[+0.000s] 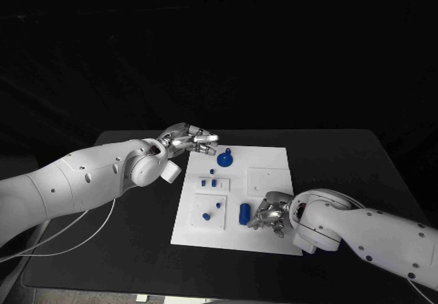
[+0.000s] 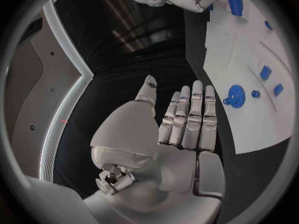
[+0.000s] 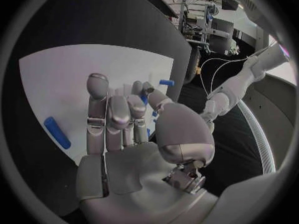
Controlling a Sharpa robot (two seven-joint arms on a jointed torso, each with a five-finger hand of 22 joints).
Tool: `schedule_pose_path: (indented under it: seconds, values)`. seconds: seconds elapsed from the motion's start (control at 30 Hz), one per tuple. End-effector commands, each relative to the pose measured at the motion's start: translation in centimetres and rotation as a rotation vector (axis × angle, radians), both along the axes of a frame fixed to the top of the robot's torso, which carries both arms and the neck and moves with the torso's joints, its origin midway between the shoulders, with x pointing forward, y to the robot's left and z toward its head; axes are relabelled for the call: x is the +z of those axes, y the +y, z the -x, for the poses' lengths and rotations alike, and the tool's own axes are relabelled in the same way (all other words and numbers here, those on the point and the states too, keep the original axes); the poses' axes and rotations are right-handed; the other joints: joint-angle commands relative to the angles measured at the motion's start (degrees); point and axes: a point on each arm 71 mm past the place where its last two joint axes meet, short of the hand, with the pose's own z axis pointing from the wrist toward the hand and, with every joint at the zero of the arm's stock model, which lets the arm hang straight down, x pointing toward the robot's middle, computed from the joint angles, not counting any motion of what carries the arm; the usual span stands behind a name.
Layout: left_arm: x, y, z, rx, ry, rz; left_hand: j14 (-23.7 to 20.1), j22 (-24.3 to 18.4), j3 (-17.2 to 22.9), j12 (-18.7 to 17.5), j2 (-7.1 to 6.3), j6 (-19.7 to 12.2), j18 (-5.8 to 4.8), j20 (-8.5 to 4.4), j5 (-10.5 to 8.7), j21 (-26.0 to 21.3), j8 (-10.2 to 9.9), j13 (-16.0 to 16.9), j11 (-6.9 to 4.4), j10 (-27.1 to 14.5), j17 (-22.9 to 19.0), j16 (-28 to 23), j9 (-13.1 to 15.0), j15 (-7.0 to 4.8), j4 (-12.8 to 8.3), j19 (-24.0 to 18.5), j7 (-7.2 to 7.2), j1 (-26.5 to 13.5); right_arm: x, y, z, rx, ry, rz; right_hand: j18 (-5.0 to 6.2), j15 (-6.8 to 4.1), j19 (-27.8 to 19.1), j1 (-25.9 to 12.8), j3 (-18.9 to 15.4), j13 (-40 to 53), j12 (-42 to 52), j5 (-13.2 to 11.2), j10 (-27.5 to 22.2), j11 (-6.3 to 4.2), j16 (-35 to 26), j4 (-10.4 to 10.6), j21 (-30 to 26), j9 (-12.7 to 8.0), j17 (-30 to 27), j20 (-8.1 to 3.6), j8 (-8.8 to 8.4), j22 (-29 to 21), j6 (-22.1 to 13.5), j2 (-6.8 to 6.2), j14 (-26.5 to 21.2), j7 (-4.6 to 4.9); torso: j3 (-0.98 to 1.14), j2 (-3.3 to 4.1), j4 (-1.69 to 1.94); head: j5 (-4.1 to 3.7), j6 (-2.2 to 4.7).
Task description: Assemble the parts on the task board
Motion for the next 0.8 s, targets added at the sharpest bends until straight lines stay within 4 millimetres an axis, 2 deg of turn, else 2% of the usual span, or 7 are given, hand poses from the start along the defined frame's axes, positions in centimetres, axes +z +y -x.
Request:
schedule_pose_path:
  seconds: [0.03, 0.17, 0.3, 0.43, 0.57, 0.73, 0.8]
  values:
    - [0.11, -0.24, 0.07, -0.020, -0.004, 0.012, -0.28, 0.05, -0.06, -0.12, -0.03, -0.29, 0.09, 0.20, -0.30, 0.30, 0.17, 0.04, 0.05, -0.49, 0.05, -0.30, 0.09, -0.03, 0.29, -0.25, 0.10, -0.39, -0.23, 0.11, 0.35, 0.026, 0.037, 0.007, -0.67, 0.09, 2.37, -0.40, 0.94, -0.02, 0.21, 1.95, 0.19, 0.23, 0.08, -0.19, 0.29, 0.12, -0.13, 0.18, 0.08, 0.07, -0.28, 0.02, 0.26, -0.02, 0.02, 0.00, -0.02, 0.03, 0.05]
    - [0.10, -0.21, 0.06, -0.019, -0.004, 0.012, -0.28, 0.05, -0.06, -0.12, -0.03, -0.29, 0.09, 0.20, -0.30, 0.30, 0.17, 0.04, 0.05, -0.49, 0.05, -0.30, 0.09, -0.03, 0.29, -0.25, 0.10, -0.39, -0.34, 0.11, 0.52, 0.025, 0.057, 0.000, -0.58, 0.07, 2.32, -1.10, 1.66, -0.11, 0.22, 1.05, 0.10, 0.24, 0.06, 0.12, 0.15, 0.38, -0.26, 0.17, 0.08, 0.04, -0.36, -0.31, 0.22, -0.04, 0.05, -0.02, -0.01, 0.07, 0.10]
    - [0.09, -0.20, 0.04, -0.018, -0.003, 0.011, -0.28, 0.05, -0.06, -0.12, -0.03, -0.29, 0.09, 0.20, -0.30, 0.30, 0.17, 0.04, 0.05, -0.49, 0.05, -0.30, 0.09, -0.03, 0.29, -0.25, 0.10, -0.39, -0.40, 0.35, 0.76, 0.027, 0.077, -0.016, -0.61, 0.03, 2.36, -1.63, 0.26, -0.05, 0.40, 0.42, 0.14, 0.15, 0.17, 0.90, 0.17, 0.67, -0.24, 0.14, 0.08, 0.05, -0.21, -0.81, 0.23, -0.22, 0.14, -0.10, -0.11, 0.13, 0.23]
    - [0.09, -0.25, 0.04, -0.019, -0.003, 0.011, -0.28, 0.05, -0.06, -0.12, -0.03, -0.29, 0.09, 0.20, -0.30, 0.30, 0.17, 0.04, 0.05, -0.49, 0.05, -0.30, 0.09, -0.03, 0.29, -0.25, 0.10, -0.39, -0.39, 0.45, 0.85, 0.026, 0.080, -0.024, -0.67, -0.02, 2.38, -1.70, -1.33, -0.03, 0.51, -0.02, 0.14, 0.10, 0.22, 1.61, 0.15, 0.70, -0.25, 0.08, 0.07, 0.04, -0.11, -0.71, 0.23, -0.31, 0.03, 0.01, -0.06, 0.00, 0.28]
    - [0.08, -0.25, 0.03, -0.019, -0.003, 0.011, -0.34, 0.04, -0.06, -0.11, -0.04, -0.33, 0.08, 0.22, -0.28, 0.28, 0.16, 0.04, 0.06, -0.52, 0.04, -0.30, 0.09, -0.01, 0.36, -0.29, 0.11, -0.36, -0.40, 0.38, 0.79, 0.019, 0.074, -0.026, -0.68, -0.05, 2.39, -1.90, -1.92, -0.07, 0.46, -0.05, 0.12, 0.09, 0.18, 1.91, 0.16, 0.65, -0.30, 0.05, 0.06, 0.03, -0.09, -0.66, 0.20, -0.32, 0.06, -0.01, -0.02, -0.05, 0.38]
    - [0.07, -0.22, 0.01, -0.017, -0.002, 0.010, -0.34, 0.04, -0.06, -0.11, -0.04, -0.33, 0.08, 0.22, -0.28, 0.28, 0.16, 0.04, 0.06, -0.52, 0.04, -0.30, 0.09, -0.01, 0.36, -0.29, 0.11, -0.36, -0.45, 0.18, 0.58, 0.007, 0.063, -0.022, -0.72, -0.13, 2.45, -3.02, -1.81, -0.01, 0.55, -0.35, 0.17, 0.03, 0.24, 2.89, 0.21, 0.63, -0.25, -0.04, 0.09, 0.05, -0.03, 0.42, 0.20, -0.33, 0.06, 0.05, 0.03, -0.12, 0.35]
    - [0.06, -0.22, 0.01, -0.017, -0.001, 0.009, -0.34, 0.04, -0.06, -0.11, -0.04, -0.33, 0.08, 0.22, -0.28, 0.28, 0.16, 0.04, 0.06, -0.52, 0.04, -0.30, 0.09, -0.01, 0.36, -0.29, 0.11, -0.36, -0.48, 0.10, 0.49, 0.002, 0.059, -0.022, -0.78, -0.18, 2.48, -3.92, -1.28, -0.03, 0.45, -0.41, 0.14, -0.03, 0.28, 3.67, 0.30, 0.55, -0.18, -0.12, 0.07, 0.09, -0.04, 1.50, 0.19, -0.35, 0.01, 0.03, 0.04, -0.09, 0.37]
